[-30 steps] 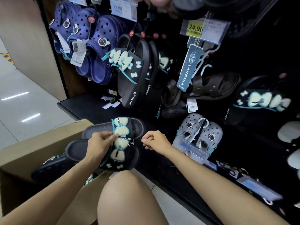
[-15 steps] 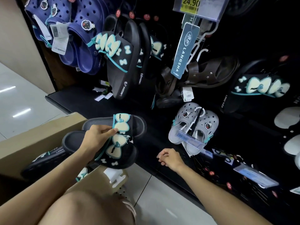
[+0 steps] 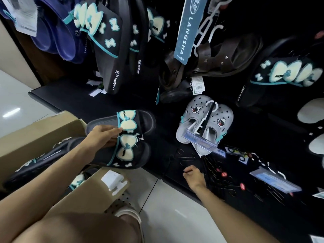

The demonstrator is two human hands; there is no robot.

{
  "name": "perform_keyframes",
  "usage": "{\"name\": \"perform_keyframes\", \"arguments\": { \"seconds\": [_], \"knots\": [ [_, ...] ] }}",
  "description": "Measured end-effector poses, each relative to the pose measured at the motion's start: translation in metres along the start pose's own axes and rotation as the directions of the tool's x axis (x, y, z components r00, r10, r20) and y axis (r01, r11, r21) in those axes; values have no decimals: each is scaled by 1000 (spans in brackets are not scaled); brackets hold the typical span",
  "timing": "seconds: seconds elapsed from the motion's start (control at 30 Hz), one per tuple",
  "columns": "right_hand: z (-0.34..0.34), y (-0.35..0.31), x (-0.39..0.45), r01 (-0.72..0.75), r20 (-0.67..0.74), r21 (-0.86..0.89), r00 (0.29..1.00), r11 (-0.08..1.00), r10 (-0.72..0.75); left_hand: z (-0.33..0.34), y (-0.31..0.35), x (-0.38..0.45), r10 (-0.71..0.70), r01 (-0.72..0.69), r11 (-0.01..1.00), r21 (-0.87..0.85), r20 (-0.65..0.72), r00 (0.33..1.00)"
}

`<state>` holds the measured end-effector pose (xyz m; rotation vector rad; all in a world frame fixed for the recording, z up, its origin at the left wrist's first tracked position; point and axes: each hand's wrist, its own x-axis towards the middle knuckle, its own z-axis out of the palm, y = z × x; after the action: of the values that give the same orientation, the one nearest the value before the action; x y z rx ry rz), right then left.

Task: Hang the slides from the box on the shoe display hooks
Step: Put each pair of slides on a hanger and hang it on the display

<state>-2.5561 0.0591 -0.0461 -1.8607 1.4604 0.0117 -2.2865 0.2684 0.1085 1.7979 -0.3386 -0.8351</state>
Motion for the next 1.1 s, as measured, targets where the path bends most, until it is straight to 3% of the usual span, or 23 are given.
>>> {"name": "perform_keyframes", "arguments": {
  "seconds": [0.27,0.5,0.77,1.1],
  "knots": [
    [-15,41,22,-52,-125,-33,991,998,47,16,0,3,-60,61,998,-15,71,996],
    [-31,61,31,-65,-241,-165,970,984,24,33,4,-1,-73,73,997,8,147,986],
    [-28,71,39,-48,-48,-286,998,957,36,41,3,-2,-85,90,996,-24,152,985],
    [-10,83,31,-7,-141,-283,989,959,-35,49,-2,-2,-128,128,992,6,141,982]
  ]
}}
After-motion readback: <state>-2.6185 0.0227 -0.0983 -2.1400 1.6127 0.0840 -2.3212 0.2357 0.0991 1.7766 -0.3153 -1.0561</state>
